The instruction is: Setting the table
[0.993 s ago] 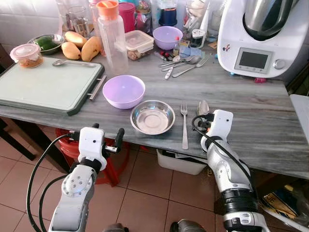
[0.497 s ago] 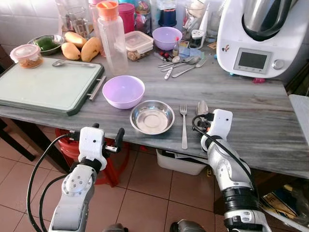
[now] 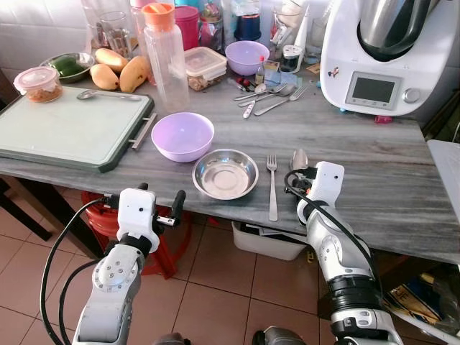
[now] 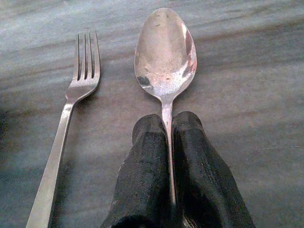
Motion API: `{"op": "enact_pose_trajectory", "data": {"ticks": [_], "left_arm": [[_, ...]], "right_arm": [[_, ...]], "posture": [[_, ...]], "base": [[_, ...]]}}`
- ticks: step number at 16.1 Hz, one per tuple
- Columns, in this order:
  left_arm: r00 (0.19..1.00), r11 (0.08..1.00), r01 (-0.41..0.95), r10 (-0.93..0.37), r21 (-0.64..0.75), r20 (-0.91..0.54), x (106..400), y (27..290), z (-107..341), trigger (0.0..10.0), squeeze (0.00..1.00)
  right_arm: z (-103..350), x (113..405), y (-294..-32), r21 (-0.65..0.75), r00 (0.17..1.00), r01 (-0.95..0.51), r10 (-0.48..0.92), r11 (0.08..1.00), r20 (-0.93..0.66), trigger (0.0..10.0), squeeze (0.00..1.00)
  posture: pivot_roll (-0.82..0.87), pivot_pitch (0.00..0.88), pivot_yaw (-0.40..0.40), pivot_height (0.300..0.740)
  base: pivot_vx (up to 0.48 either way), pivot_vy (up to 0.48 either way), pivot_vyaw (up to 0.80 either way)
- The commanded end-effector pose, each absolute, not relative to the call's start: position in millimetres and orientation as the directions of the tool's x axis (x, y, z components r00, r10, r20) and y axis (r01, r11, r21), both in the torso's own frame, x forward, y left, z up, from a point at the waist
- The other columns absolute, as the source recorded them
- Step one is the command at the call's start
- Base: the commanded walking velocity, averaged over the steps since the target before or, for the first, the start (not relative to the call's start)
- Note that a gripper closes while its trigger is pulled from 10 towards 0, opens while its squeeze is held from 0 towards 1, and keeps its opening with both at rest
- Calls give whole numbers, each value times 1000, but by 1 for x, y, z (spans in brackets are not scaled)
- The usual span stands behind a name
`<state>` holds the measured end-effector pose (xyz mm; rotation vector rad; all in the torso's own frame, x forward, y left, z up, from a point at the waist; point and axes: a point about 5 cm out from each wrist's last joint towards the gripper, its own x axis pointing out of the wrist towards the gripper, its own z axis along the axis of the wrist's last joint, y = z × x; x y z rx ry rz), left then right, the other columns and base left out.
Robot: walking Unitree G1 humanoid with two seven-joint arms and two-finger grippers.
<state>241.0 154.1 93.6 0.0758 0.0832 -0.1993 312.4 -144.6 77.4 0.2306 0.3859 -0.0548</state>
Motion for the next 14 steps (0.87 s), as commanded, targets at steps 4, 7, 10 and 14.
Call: {"op": "enact_pose_trajectory", "data": {"ticks": [4, 7, 10, 14], "left_arm": [[974, 975, 211, -204, 68, -97, 241, 153, 93, 10000, 0], [974, 975, 212, -204, 70, -98, 242, 153, 93, 10000, 0], [974, 975, 213, -205, 70, -99, 242, 153, 92, 10000, 0], [974, 975, 212, -204, 70, -98, 242, 153, 92, 10000, 0]], "right_arm": [[63, 309, -131, 254, 895, 85, 38, 964, -445, 10000, 1000], [63, 309, -131, 253, 895, 88, 35, 963, -445, 10000, 1000], [62, 307, -133, 248, 893, 91, 31, 964, -448, 10000, 1000], [67, 306, -140, 224, 903, 88, 18, 971, -430, 10000, 1000]], "posture": [[29, 4, 18, 740], [29, 4, 18, 740], [27, 3, 19, 740], [25, 3, 18, 740]], "base": [[0, 0, 0], [0, 0, 0], [0, 0, 0], [0, 0, 0]]}}
